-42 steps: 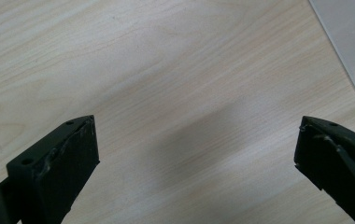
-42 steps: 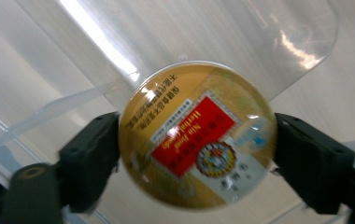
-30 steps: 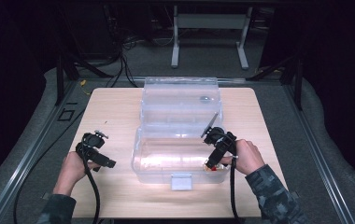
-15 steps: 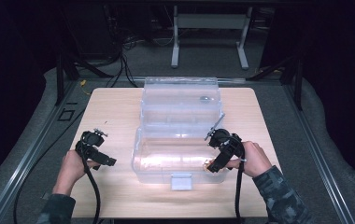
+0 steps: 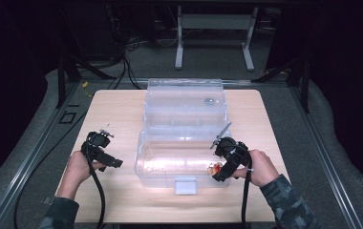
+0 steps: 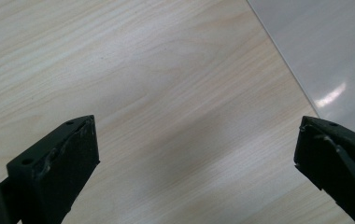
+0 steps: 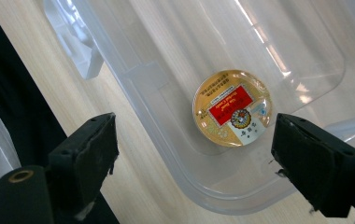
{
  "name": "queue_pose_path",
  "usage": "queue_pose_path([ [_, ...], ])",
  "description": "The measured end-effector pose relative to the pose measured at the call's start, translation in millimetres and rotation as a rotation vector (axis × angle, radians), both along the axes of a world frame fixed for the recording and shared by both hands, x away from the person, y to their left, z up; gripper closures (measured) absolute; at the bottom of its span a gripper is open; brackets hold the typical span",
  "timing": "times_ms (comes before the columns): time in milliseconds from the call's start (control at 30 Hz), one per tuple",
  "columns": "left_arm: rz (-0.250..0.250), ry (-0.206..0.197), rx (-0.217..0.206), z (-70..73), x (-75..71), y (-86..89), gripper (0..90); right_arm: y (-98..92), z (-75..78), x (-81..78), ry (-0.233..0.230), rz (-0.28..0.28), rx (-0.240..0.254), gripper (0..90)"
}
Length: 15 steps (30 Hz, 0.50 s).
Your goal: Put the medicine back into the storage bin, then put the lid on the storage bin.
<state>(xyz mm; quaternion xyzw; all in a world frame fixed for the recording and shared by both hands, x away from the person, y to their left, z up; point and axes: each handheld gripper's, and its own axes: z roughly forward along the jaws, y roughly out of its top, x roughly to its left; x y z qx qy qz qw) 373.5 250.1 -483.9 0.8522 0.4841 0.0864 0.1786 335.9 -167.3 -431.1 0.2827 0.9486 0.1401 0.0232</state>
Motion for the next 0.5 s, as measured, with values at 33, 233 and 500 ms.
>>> queue_pose_path([
  [33, -0.002, -0.001, 0.0, 0.3, 0.3, -0.3, 0.1, 0.1, -0.8, -0.4, 0.004, 0.005, 0.0, 14.4],
  [233, 0.0, -0.037, -0.04, 7.4, 2.9, -0.7, 0.1, 2.7, -6.0, -4.3, 0.002, 0.016, -0.007, 14.7],
  [500, 0.003, -0.1, -0.108, 28.7, 8.5, -2.3, 0.1, 5.2, -10.4, -8.0, -0.01, 0.035, -0.017, 18.3],
])
